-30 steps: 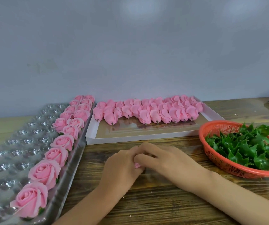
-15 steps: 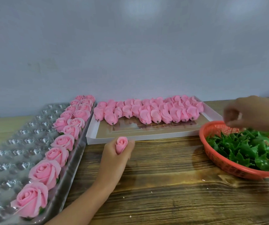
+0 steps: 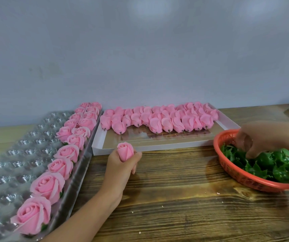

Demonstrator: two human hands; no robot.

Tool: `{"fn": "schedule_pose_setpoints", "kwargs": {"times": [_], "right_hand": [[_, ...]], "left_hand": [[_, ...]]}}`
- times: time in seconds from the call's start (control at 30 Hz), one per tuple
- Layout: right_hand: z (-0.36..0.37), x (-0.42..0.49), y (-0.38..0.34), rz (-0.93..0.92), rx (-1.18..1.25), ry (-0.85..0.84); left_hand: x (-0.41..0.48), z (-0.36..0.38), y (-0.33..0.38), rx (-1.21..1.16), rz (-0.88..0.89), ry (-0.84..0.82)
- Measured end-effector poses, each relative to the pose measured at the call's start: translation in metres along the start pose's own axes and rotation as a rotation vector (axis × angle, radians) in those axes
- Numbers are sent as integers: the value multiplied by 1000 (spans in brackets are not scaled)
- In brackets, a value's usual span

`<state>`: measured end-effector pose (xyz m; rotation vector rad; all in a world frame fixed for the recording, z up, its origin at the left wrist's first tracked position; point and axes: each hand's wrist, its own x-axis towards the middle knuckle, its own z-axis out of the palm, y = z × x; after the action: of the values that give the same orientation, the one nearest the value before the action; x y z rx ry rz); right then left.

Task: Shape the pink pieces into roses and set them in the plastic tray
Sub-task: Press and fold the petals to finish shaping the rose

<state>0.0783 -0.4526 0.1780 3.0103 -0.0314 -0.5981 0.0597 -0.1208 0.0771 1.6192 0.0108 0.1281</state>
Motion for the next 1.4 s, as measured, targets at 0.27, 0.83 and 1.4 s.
{"fn": "schedule_pose_setpoints", "kwargs": {"times": [0.27,0.83,1.4], "right_hand": [[-7,4,20,-84,153,195],[-14,-9,24,-92,258,312],[-18,-14,9,-147,465,678]], "left_hand": [[0,0,2,-156,-24,-33],[-2,1,3,-97,31,-71],[-3,2,3,-70,2,-71]]}}
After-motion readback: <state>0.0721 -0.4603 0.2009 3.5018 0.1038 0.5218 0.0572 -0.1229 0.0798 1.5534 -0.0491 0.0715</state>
